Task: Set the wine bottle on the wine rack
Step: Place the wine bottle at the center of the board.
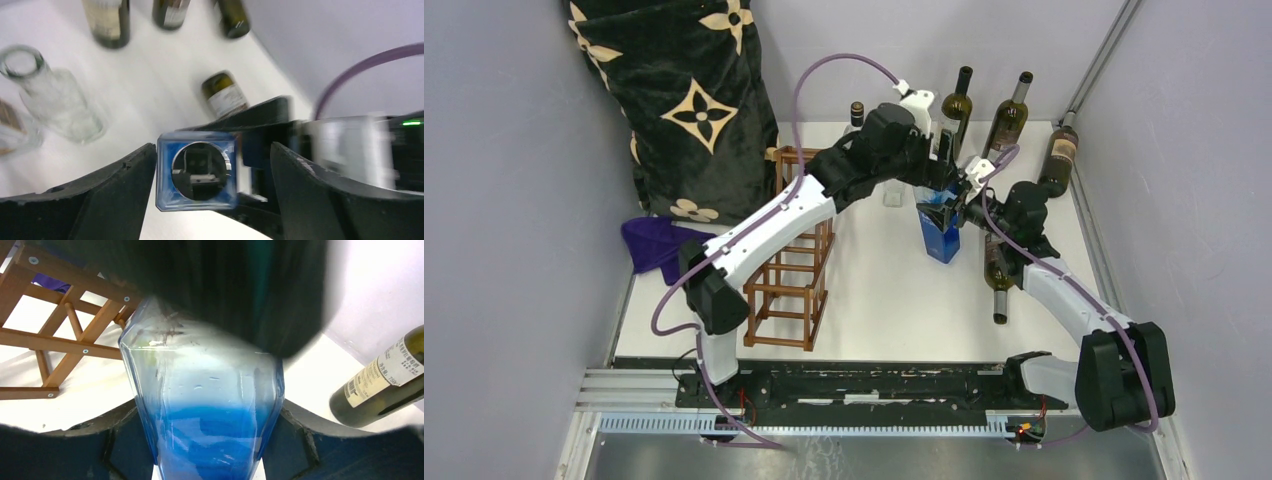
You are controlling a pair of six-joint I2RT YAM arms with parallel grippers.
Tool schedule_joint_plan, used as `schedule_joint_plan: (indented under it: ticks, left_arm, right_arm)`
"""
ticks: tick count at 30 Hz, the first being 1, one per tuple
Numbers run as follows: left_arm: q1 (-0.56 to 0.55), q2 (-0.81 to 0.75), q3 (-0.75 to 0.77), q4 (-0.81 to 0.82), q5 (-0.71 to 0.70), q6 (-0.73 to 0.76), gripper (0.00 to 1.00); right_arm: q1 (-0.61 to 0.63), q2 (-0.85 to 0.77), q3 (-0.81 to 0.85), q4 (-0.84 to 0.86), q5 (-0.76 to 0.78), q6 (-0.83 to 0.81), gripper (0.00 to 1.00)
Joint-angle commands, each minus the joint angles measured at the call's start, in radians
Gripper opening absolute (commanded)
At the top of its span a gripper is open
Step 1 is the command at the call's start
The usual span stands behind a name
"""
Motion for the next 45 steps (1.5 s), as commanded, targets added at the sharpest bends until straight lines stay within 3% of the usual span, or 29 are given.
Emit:
schedule_joint_plan:
  ticks: [1, 7, 14, 18, 26, 35, 38, 45]
  left_arm:
    - [0.000, -0.179, 0.016, 0.241, 0.009, -0.071, 0.92]
    - [0.002, -0.250, -0.046, 0.270, -0.047, -0.035, 0.94]
    - [0.012, -0.385, -0.229, 0.289, -0.140, 0.065, 0.93]
    - [0.016, -0.438, -0.308, 0.273, -0.207, 0.086, 0.92]
    - [0.018, -0.490, -0.372, 0.244, -0.290, 0.101, 0.92]
    - [0.019, -0.504, -0.372, 0.216, -0.355, 0.094, 0.92]
    - [0.018, -0.499, -0.362, 0.214, -0.365, 0.088, 0.92]
    - [0.019, -0.485, -0.367, 0.228, -0.380, 0.069, 0.92]
  right_arm:
    - [-0.026, -0.021, 0.021, 0.196, -0.075, 0.043, 0.03]
    - [-0.073, -0.014, 0.029, 0.265, -0.071, 0.100, 0.02]
    - [-0.198, 0.086, 0.058, 0.523, 0.024, 0.301, 0.00]
    - [-0.246, 0.174, 0.090, 0.637, 0.083, 0.327, 0.00]
    - [-0.266, 0.382, 0.283, 0.687, 0.249, 0.262, 0.00]
    - [-0.268, 0.606, 0.492, 0.721, 0.306, 0.200, 0.00]
    - [-0.268, 0.637, 0.500, 0.735, 0.313, 0.187, 0.04]
    - [-0.274, 0.666, 0.478, 0.766, 0.291, 0.191, 0.26]
